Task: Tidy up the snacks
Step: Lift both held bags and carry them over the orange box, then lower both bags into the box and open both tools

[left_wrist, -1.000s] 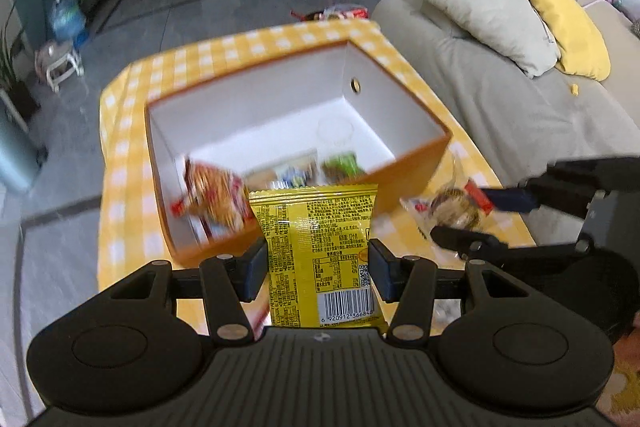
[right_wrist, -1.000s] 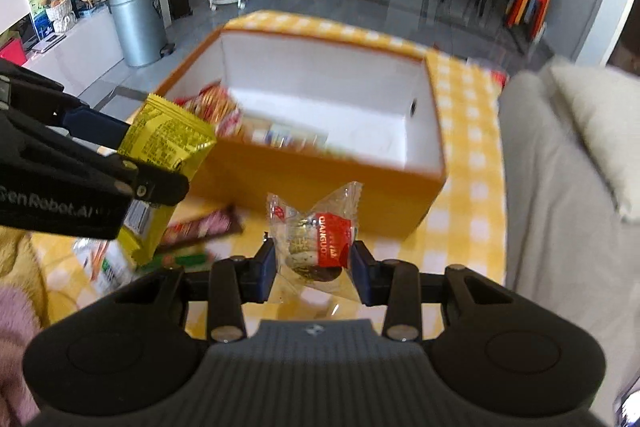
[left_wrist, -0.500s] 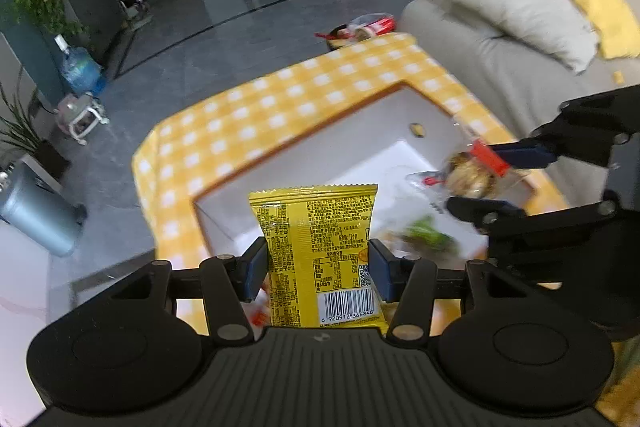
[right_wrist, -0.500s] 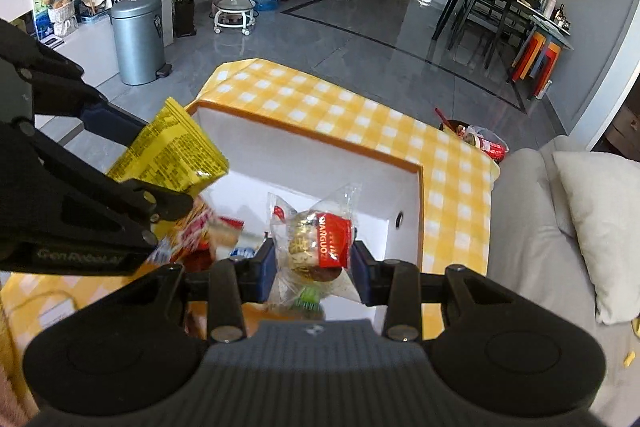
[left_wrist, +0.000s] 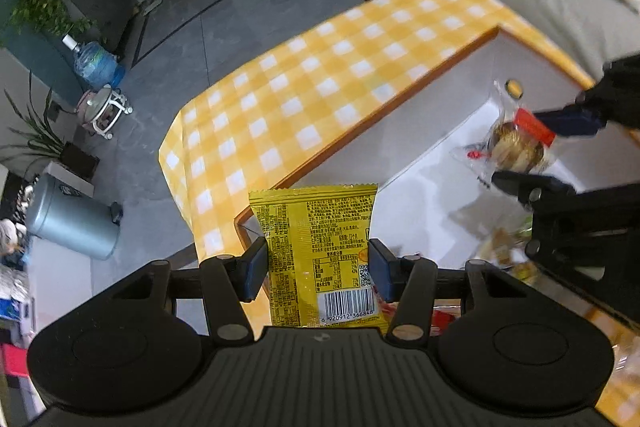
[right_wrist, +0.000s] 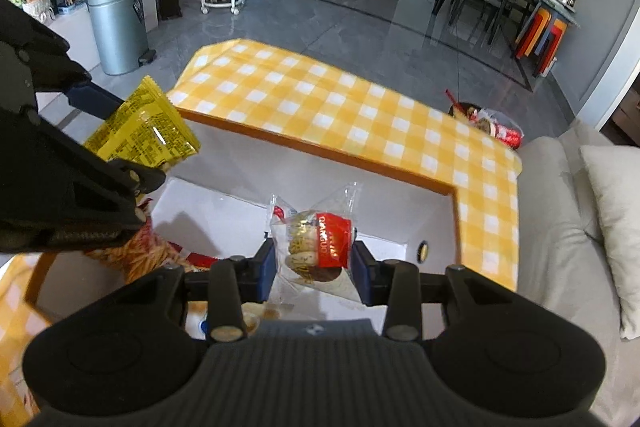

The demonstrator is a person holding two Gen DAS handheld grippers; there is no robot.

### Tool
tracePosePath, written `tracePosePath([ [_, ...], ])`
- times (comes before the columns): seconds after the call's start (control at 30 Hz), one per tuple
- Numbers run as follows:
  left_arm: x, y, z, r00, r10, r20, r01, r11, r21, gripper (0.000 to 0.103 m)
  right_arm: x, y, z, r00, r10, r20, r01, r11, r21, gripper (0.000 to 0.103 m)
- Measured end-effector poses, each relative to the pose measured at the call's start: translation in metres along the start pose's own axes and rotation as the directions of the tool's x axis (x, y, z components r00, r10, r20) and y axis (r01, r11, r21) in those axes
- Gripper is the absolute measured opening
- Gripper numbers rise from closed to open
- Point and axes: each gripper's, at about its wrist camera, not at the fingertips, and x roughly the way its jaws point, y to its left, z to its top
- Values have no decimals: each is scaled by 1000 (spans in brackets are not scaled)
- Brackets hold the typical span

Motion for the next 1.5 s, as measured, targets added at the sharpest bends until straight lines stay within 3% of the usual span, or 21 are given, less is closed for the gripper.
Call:
tracePosePath([
  [0.13,18,-1,-4,999,29,-31,-28,999,39,60,19,6,3,1000,-6,-18,5,1000,-15,37],
  [0.7,49,2,-6,992,-26,-120,26,1000,-5,60,63,19,-6,991,78,-107,-75,997,25,38],
  [0.9,50,2,-8,992,-35,-118,34,999,-10,66,63,19,-9,989,84,-124,-82,996,22,43],
  [1.0,46,2,-9,992,-56,-109,55,998,-20,74,62,16,-10,989,89,-121,-85,996,38,45],
  [1.1,39,2,-10,995,-45,-88,45,999,-9,81,59,14,-11,989,87,-123,-82,996,42,55],
  [1.17,36,3,-9,996,-45,-77,45,999,-11,82,54,13,-12,990,83,-114,-78,996,47,70],
  [1.5,-5,14,-13,999,-41,27,43,997,-71,86,23,5,-9,996,58,-75,-50,994,99,82],
])
